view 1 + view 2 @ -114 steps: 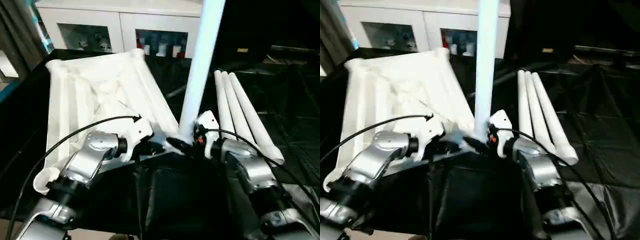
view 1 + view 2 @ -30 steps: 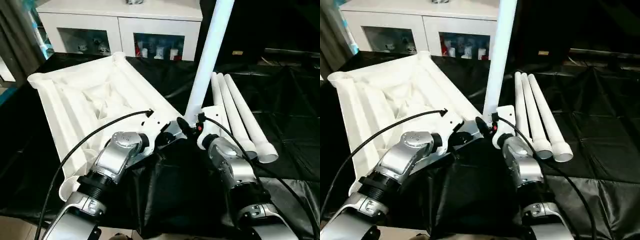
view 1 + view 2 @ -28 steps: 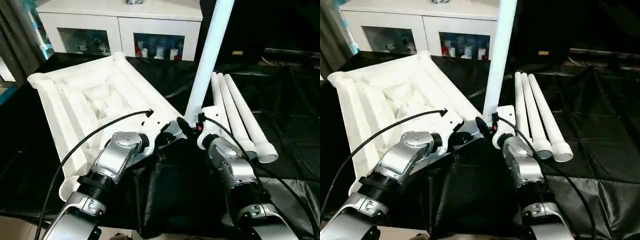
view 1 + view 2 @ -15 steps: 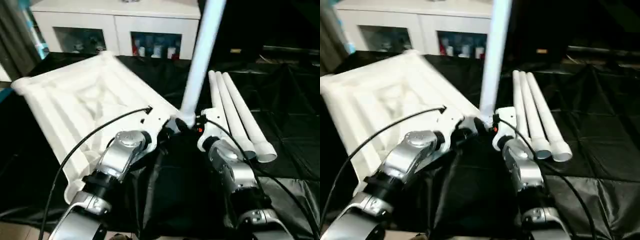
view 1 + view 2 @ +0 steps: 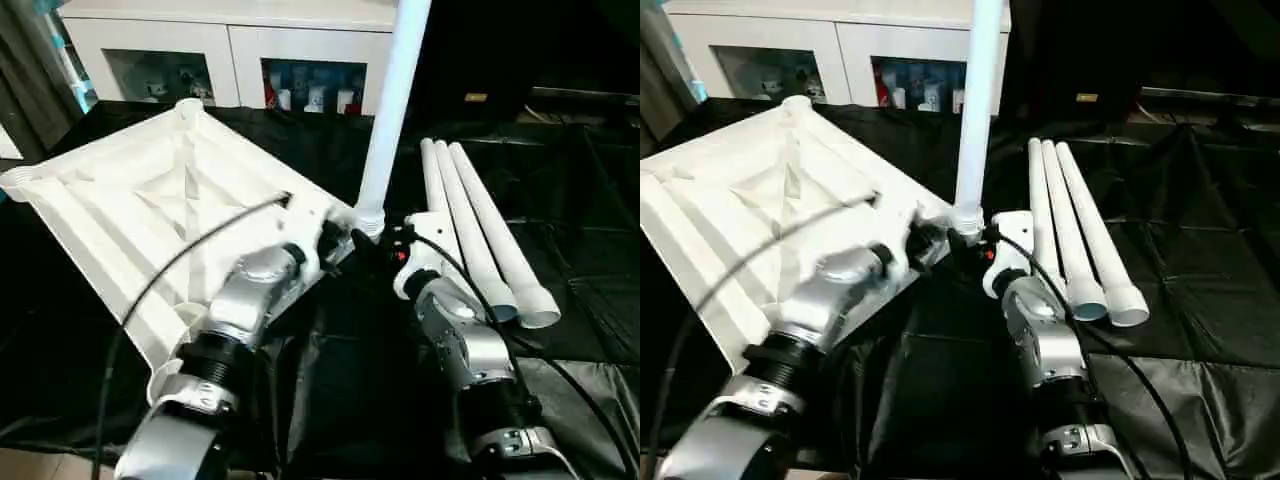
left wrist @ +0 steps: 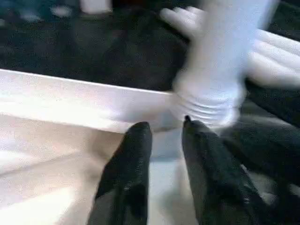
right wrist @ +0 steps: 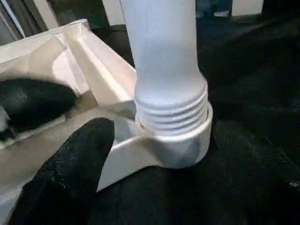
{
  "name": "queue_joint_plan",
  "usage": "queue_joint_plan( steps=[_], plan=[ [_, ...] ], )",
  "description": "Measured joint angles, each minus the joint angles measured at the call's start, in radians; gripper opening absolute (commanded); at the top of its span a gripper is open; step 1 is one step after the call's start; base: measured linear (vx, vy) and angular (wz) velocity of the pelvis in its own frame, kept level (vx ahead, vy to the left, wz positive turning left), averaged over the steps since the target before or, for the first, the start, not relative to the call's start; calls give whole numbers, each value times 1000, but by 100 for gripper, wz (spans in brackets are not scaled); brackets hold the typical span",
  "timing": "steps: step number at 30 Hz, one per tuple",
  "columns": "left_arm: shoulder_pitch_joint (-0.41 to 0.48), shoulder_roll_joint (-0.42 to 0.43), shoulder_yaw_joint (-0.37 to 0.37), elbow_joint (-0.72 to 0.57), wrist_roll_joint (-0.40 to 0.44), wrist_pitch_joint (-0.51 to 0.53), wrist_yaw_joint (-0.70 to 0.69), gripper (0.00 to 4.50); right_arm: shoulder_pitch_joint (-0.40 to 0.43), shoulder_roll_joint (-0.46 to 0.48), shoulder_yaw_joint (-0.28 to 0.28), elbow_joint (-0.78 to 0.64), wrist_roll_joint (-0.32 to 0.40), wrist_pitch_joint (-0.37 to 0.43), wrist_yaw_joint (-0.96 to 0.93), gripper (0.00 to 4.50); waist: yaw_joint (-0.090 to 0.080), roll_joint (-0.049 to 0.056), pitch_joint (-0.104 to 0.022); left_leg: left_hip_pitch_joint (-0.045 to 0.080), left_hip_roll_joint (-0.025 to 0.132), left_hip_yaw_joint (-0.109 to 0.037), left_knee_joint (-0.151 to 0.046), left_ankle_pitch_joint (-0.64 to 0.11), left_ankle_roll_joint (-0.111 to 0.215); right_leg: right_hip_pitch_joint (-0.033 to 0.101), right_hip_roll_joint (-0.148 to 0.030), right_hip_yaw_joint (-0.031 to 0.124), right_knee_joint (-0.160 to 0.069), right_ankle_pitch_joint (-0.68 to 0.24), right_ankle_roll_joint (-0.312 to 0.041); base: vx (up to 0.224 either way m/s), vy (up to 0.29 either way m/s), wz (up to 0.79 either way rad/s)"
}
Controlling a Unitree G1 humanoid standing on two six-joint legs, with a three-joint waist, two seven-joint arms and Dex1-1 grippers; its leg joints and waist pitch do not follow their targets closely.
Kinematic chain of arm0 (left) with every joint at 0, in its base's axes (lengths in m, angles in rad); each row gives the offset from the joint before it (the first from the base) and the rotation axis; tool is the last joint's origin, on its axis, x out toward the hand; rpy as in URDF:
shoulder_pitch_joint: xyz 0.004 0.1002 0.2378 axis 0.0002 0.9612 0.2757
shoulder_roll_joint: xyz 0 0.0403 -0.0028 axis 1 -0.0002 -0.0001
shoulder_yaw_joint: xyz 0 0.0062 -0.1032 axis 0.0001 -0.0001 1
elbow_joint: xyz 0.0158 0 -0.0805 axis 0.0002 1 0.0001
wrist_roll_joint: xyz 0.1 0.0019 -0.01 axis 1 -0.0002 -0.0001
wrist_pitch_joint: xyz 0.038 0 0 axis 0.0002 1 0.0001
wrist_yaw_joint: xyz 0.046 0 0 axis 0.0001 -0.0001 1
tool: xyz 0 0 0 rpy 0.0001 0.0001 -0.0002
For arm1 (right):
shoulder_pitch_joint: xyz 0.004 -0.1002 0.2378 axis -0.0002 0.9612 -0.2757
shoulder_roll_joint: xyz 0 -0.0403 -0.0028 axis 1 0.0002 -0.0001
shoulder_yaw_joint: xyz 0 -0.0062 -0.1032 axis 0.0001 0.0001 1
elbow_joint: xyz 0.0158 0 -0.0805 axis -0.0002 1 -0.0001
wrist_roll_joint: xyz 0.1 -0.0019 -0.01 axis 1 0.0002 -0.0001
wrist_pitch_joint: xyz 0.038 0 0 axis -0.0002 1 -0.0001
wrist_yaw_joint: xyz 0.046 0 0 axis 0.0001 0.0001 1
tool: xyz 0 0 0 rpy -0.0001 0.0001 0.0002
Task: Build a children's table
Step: Rotate leg to tighten, then rotate table base
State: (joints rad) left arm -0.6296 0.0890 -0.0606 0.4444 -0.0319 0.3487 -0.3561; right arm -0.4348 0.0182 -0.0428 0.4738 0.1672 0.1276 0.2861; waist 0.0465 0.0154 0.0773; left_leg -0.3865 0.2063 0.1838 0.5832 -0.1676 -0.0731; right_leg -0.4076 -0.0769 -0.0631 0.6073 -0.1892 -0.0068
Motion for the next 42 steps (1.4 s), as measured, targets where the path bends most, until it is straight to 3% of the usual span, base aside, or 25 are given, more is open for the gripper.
queue_joint_plan(
  steps=[9,11,14,16,18,25,27,30,33,42],
  plan=[
    [127,240,143,-240,68,129,46,216,19,16,33,-21,-13,26,-11,388,0,3,3,-1,0,0,-2,0,0,-2,1,0,0,-1,0,0,0,0],
    [173,342,173,-301,88,179,44,162,20,18,43,-29,-23,42,-25,370,-2,3,3,-1,0,0,-3,0,-1,-2,1,0,0,-1,1,0,0,0],
    [206,410,225,-332,118,226,57,171,29,18,42,-28,-28,59,-41,349,4,5,4,-1,0,0,-4,0,-1,-2,1,0,-1,-2,1,0,0,0],
    [232,442,247,-342,134,258,65,131,29,18,41,-28,-33,62,-57,326,7,5,4,-1,0,0,-4,0,-1,-2,1,0,-1,-2,1,0,0,0],
    [247,461,262,-351,145,287,73,121,29,18,41,-28,-43,62,-64,314,11,5,4,-1,0,0,-4,0,-1,-2,1,0,-1,-2,1,0,0,0],
    [345,537,224,-387,153,335,7,73,27,17,41,-27,-56,79,-104,257,10,5,5,0,-1,0,-5,0,-1,-2,1,1,-1,-2,1,0,0,0],
    [376,545,190,-389,153,353,-33,35,22,14,41,-26,-61,93,-108,237,11,6,5,0,-1,0,-6,0,-2,-2,1,1,-1,-2,1,0,0,0],
    [392,549,158,-393,144,386,-76,35,4,8,44,-15,-65,107,-107,222,11,6,5,0,-1,-1,-6,1,-3,-3,1,1,0,-2,1,0,0,0],
    [389,565,152,-404,138,402,-93,0,-1,8,53,2,-65,112,-100,189,10,7,6,1,-1,-1,-7,1,-3,-3,1,1,0,-2,1,0,0,0],
    [429,643,45,-486,70,460,-306,0,-45,4,128,66,-85,146,18,119,7,8,6,2,-1,-1,-7,2,-4,-3,1,1,1,-2,1,0,0,0]
  ],
)
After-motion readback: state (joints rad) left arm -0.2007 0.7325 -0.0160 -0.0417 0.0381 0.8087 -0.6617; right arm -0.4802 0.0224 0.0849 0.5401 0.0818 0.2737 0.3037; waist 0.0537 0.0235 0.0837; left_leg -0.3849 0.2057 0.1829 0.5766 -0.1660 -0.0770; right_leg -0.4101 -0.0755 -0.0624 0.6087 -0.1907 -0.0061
